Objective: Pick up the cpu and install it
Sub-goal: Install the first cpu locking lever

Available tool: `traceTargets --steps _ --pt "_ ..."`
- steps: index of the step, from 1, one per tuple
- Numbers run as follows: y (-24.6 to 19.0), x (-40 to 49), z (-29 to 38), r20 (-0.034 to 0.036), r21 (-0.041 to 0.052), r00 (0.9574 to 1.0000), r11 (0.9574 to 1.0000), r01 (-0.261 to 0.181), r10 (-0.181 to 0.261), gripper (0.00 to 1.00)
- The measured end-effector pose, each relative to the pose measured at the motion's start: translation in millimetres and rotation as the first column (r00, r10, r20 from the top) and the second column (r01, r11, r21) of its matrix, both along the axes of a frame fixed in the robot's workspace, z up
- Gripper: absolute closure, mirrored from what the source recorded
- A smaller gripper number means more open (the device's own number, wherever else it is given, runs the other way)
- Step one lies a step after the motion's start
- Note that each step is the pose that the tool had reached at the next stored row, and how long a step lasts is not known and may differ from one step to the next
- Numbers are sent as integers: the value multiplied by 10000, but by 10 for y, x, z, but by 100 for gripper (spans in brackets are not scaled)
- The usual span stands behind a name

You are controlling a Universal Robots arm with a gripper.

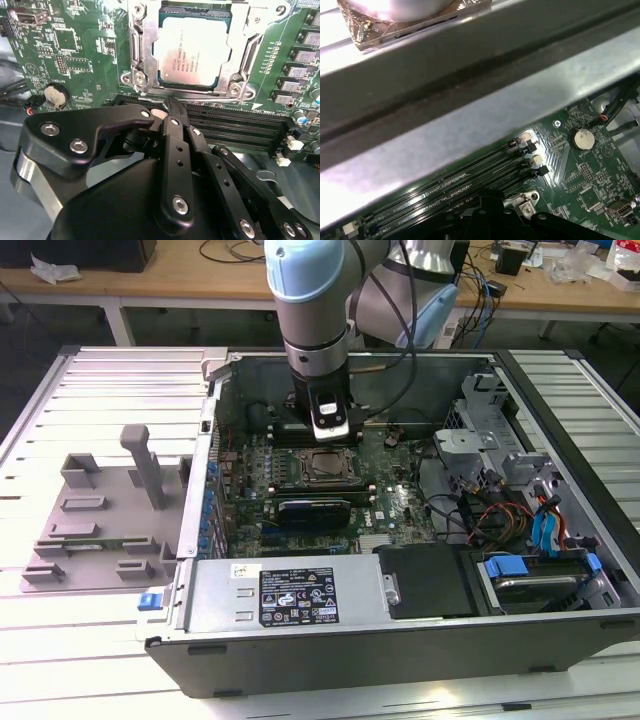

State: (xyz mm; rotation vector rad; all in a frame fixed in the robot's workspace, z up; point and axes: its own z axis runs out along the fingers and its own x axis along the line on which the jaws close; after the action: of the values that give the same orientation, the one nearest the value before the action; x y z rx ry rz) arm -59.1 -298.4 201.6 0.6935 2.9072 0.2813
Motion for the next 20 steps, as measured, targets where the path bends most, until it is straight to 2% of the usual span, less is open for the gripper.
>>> traceTargets --steps 2,4,9,14,19,20 --pt "4 0 -15 2 -122 9998 9997 200 -200 89" --pt "9 0 -24 2 -180 9995 9993 322 -322 89" --pt "34 6 -34 1 -180 9994 9992 355 -355 89" --pt "35 42 -39 5 -247 9993 9990 366 -366 89" --pt "35 41 95 6 -268 9993 9990 367 -367 89" --pt "35 41 107 12 -382 9993 9986 369 -368 89"
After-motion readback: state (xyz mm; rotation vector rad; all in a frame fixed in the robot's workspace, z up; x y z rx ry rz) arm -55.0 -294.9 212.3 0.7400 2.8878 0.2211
